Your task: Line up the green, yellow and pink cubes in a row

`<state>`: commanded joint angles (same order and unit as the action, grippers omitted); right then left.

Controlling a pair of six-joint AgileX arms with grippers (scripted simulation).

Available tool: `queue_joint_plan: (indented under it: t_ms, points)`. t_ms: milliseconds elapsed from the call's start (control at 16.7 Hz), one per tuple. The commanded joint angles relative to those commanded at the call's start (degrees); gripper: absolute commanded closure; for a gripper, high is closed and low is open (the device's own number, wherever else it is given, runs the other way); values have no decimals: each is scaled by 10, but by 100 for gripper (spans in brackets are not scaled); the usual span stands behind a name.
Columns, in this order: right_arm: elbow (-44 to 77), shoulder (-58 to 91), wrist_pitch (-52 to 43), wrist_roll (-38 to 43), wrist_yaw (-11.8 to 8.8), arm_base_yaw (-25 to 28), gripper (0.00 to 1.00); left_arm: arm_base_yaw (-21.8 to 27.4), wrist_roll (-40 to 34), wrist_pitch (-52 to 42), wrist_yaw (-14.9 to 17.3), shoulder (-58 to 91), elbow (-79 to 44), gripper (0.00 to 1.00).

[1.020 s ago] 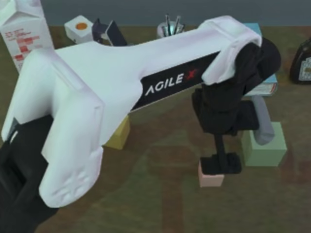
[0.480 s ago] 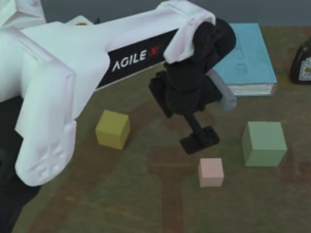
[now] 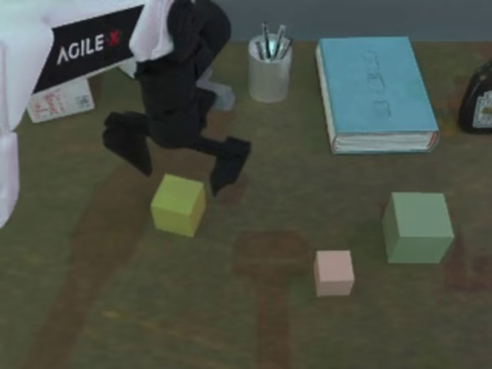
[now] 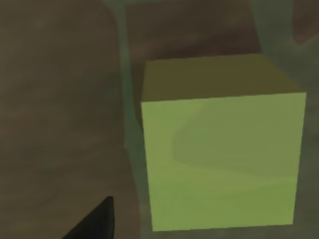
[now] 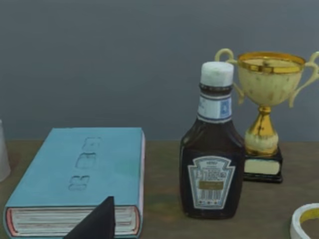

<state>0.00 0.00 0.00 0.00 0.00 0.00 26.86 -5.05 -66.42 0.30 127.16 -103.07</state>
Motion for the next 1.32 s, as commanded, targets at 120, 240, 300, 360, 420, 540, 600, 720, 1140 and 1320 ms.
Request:
queue_joint_plan:
  t_ms: [120,240,300,360,420,540,600,720,1140,1320]
  points:
    - [0,0,0,0,0,0,0,-19,-23,8,-1,-10,13,0]
    - [0,0,0,0,0,0,0,-21,-25,9,-1,-11,14,0]
    - [0,0,0,0,0,0,0,-21,-25,9,-1,-11,14,0]
    - [0,0,0,0,0,0,0,-18,-24,7,-1,-8,13,0]
    - [0,0,0,0,0,0,0,-19,-24,9,-1,-8,14,0]
    - [0,0,0,0,0,0,0,-20,-25,28,-1,-1,25,0]
    - [0,0,0,0,0,0,0,-20,-25,44,-1,5,34,0]
    - [0,0,0,0,0,0,0,-21,-25,83,-1,20,58,0]
    - [0,0,0,0,0,0,0,-21,-23,177,-1,57,114,0]
    - [0,0,0,0,0,0,0,-21,-23,177,-1,57,114,8]
